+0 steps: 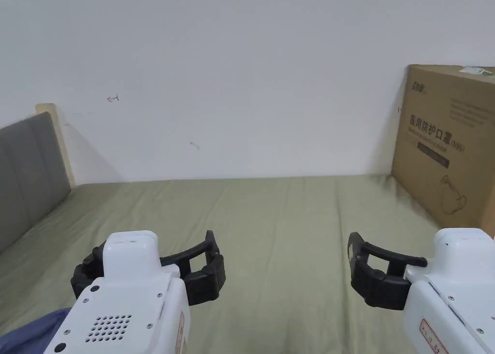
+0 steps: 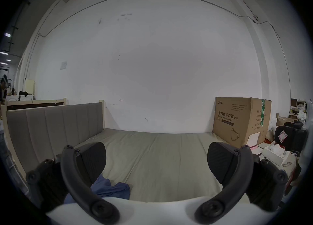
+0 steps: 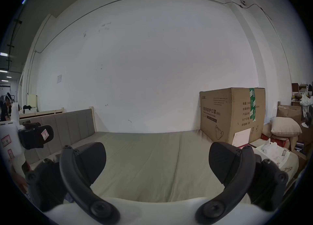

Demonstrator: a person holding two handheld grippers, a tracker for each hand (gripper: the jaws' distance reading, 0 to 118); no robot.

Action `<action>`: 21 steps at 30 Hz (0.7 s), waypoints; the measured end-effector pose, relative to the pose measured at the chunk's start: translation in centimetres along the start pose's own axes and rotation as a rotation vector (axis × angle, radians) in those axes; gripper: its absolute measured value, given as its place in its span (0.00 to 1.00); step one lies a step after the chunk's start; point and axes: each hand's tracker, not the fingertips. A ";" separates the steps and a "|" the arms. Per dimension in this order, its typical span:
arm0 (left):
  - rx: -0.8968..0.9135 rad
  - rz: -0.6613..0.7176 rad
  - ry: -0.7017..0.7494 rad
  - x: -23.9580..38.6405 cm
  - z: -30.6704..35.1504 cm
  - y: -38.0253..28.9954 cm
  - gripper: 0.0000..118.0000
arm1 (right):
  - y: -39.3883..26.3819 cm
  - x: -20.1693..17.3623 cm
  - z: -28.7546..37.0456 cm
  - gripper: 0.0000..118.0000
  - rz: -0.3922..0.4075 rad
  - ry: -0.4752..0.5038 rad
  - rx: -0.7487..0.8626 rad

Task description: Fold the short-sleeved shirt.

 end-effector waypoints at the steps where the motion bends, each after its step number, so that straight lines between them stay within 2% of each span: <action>1: -0.001 -0.001 0.001 0.0 0.0 -0.1 1.00 | 0.0 0.0 0.0 1.00 -0.001 0.003 -0.001; 13: -0.011 -0.025 -0.015 0.1 -0.1 -0.2 1.00 | 0.1 -0.3 -0.4 1.00 0.003 0.014 -0.015; 16: -0.004 -0.056 -0.004 0.4 -0.2 -0.2 1.00 | 0.2 0.2 -0.8 1.00 -0.036 0.010 -0.040; 17: 0.012 -0.116 0.027 0.7 -0.2 -0.1 0.99 | 0.3 0.5 -1.2 1.00 -0.071 -0.028 -0.080; 18: 0.026 -0.204 0.057 1.2 -0.2 -0.1 0.99 | 0.3 1.2 -1.7 1.00 -0.145 -0.041 -0.112; 19: 0.050 -0.310 0.081 1.8 -0.2 -0.2 0.99 | 0.1 2.4 -2.2 1.00 -0.271 -0.032 -0.142; 20: 0.070 -0.411 0.102 2.5 -0.3 -0.4 0.99 | -0.2 3.8 -2.4 1.00 -0.440 -0.008 -0.159; 21: 0.089 -0.556 0.134 3.4 -0.4 -0.7 0.99 | -1.1 5.7 -2.6 1.00 -0.678 0.021 -0.160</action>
